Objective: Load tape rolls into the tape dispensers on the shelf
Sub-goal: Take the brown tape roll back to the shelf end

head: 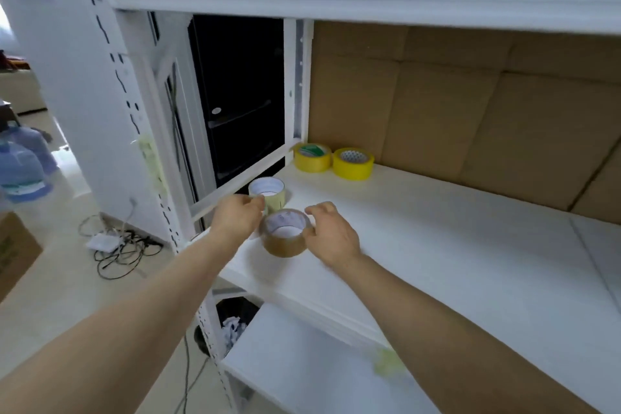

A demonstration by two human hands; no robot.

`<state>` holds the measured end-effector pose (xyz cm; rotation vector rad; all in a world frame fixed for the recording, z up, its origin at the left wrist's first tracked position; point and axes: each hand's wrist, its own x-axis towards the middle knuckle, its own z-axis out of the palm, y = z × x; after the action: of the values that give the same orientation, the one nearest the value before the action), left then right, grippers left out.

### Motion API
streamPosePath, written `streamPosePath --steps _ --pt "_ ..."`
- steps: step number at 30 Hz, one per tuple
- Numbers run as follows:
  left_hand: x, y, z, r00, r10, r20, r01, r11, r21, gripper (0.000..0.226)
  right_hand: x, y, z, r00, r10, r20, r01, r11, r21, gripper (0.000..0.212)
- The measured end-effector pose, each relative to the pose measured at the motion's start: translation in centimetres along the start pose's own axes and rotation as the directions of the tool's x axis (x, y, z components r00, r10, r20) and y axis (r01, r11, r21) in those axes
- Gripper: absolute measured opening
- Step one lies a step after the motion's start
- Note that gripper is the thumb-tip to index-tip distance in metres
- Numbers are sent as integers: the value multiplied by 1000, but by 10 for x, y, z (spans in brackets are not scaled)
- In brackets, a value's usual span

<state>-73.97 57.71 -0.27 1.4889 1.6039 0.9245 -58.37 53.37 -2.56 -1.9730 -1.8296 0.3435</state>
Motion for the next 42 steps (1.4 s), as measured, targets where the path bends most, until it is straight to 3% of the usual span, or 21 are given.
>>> streamPosePath --steps 5,8,12,18,23,26,29,34,40,42 --pt "16 26 35 988 88 125 -87 996 -14 29 -17 28 -28 977 197 -76 -191 978 78 39" --pt "21 41 60 970 159 185 -165 986 18 16 -26 50 -45 958 268 -107 -257 961 104 38" --pt "27 56 93 959 184 215 -204 976 77 25 -28 81 -64 946 306 -110 -288 946 152 37" --pt "44 66 119 947 191 260 -232 963 139 20 -12 112 -73 925 360 -121 -311 902 300 34" --pt "72 69 134 932 231 281 -309 909 278 20 13 112 -74 924 365 -113 -319 900 297 36" --pt "94 75 144 903 278 329 -399 828 395 26 29 112 -75 917 383 -111 -339 896 288 37" --pt "126 80 155 832 336 441 -543 655 525 35 47 112 -78 887 438 -146 -375 868 325 36" --pt "179 91 177 735 390 555 -675 506 537 53 71 105 -78 831 531 -168 -441 812 383 38" --pt "229 91 218 584 358 729 -811 307 499 70 74 104 -79 762 611 -213 -490 760 428 39" --pt "242 89 229 582 331 743 -813 252 525 71 68 108 -80 738 641 -210 -519 738 431 37"
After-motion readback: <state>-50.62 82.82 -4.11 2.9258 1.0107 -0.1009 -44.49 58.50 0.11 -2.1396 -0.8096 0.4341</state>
